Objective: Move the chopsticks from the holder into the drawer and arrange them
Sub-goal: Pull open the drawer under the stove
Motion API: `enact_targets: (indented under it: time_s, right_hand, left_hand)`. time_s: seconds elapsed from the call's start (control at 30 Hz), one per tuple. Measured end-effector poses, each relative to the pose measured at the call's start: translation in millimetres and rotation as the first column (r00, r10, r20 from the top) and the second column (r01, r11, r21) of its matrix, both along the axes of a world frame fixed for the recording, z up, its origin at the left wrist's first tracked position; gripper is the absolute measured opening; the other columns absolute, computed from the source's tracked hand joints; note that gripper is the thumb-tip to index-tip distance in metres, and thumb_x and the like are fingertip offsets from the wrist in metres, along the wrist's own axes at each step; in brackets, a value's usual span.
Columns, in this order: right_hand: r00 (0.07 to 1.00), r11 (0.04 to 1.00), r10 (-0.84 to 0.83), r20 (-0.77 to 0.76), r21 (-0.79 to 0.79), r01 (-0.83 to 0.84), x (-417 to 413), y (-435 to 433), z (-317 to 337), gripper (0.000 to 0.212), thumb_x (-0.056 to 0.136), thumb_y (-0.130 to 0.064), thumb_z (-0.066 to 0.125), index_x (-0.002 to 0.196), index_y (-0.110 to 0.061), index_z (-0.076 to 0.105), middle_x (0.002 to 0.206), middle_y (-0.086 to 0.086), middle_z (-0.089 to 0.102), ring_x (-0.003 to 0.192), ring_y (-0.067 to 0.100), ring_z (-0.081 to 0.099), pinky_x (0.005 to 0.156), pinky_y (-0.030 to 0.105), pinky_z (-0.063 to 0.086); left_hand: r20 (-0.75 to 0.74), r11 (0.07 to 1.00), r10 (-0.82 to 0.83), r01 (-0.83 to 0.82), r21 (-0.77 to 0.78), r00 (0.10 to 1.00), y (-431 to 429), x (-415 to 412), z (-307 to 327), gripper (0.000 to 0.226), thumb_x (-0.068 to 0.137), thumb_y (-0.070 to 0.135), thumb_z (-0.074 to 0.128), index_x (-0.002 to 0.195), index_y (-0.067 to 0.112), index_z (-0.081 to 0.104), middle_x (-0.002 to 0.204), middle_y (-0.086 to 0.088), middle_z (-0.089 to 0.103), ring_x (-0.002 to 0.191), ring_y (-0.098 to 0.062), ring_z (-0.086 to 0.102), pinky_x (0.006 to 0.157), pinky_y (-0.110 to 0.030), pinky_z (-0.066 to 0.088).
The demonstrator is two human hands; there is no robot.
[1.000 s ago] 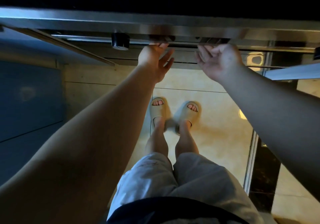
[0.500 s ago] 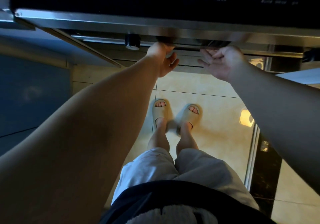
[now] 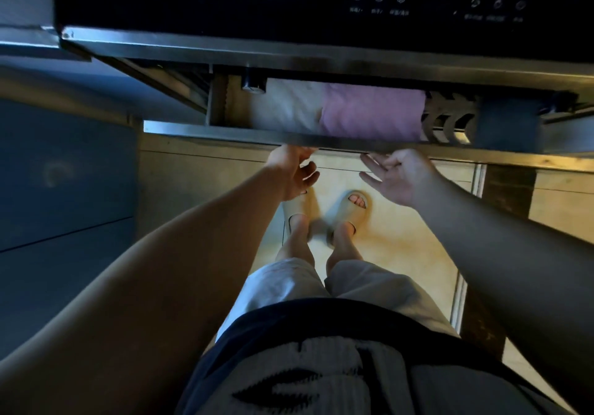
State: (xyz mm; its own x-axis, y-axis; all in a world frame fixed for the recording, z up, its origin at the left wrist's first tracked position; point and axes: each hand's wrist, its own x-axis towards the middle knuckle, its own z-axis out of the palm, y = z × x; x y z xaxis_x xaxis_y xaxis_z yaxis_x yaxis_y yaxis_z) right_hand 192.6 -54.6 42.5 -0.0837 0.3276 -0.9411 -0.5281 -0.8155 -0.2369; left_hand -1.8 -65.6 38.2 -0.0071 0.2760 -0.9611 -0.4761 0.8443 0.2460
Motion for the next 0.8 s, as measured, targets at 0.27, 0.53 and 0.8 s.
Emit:
enact_targets:
  time_s: [0.27, 0.53, 0.8]
  right_hand:
    - [0.998, 0.983, 0.056, 0.007, -0.178, -0.054, 3.0, -58.7, 9.2, 0.038, 0.094, -0.004, 0.028, 0.125, 0.002, 0.049, 0.129, 0.012, 0.052, 0.123, 0.022, 0.052, 0.109, 0.045, 0.038]
    - [0.999, 0.951, 0.025, 0.036, -0.309, -0.012, 1.0, -85.0, 15.1, 0.026, 0.093, -0.003, 0.032, 0.109, -0.004, 0.054, 0.124, 0.013, 0.057, 0.107, 0.021, 0.058, 0.1, 0.049, 0.044]
    - [0.964, 0.944, 0.259, 0.053, -0.224, -0.241, 7.0, -119.5, 10.4, 0.026, 0.098, 0.001, 0.028, 0.085, -0.01, 0.048, 0.093, 0.008, 0.056, 0.093, 0.019, 0.064, 0.096, 0.04, 0.053]
  left_hand:
    - [0.016, 0.993, 0.027, -0.026, -0.114, 0.999, -63.6, 3.0, 9.1, 0.017, 0.094, 0.005, 0.043, 0.085, 0.01, 0.057, 0.079, -0.006, 0.047, 0.07, -0.017, 0.045, 0.069, -0.032, 0.044]
    - [0.049, 0.981, 0.059, -0.048, -0.19, 0.997, -94.2, 2.4, 19.9, 0.019, 0.094, 0.005, 0.039, 0.083, 0.014, 0.052, 0.093, -0.004, 0.053, 0.063, -0.017, 0.043, 0.067, -0.032, 0.044]
    - [0.078, 0.964, 0.044, -0.022, -0.263, 0.996, -120.0, -2.6, 28.4, 0.024, 0.094, 0.006, 0.037, 0.074, 0.012, 0.049, 0.072, -0.004, 0.046, 0.06, -0.017, 0.042, 0.061, -0.03, 0.042]
